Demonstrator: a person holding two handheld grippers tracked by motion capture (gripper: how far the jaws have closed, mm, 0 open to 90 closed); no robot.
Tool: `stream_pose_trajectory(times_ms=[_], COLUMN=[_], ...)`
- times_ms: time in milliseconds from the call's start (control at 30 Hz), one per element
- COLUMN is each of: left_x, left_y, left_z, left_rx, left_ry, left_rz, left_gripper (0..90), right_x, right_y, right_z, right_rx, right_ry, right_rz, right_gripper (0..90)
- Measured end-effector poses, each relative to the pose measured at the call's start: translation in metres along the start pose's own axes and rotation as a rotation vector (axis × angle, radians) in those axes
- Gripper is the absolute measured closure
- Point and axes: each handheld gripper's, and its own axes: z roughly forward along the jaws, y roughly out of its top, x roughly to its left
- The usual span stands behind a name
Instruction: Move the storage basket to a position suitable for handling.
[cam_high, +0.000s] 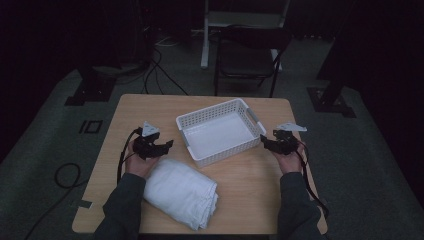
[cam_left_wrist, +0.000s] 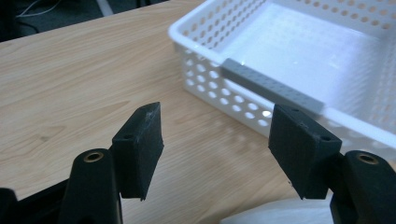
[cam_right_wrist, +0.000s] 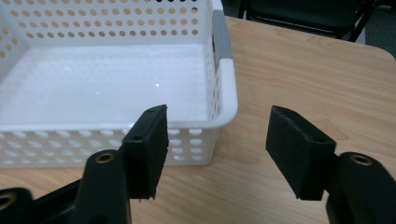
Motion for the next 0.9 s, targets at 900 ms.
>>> stream_pose_trajectory(times_ms=[900], left_x=[-0.042], left_y=[0.002], left_z=[0.004], left_rx=[0.011], left_ry=[-0.091], left_rz=[0.085], left_gripper=[34.3], right_x=[-0.008], right_y=[0.015], right_z=[0.036], right_rx=[0.052], right_ry=[-0.007], right_rz=[0.050], right_gripper=[62.7])
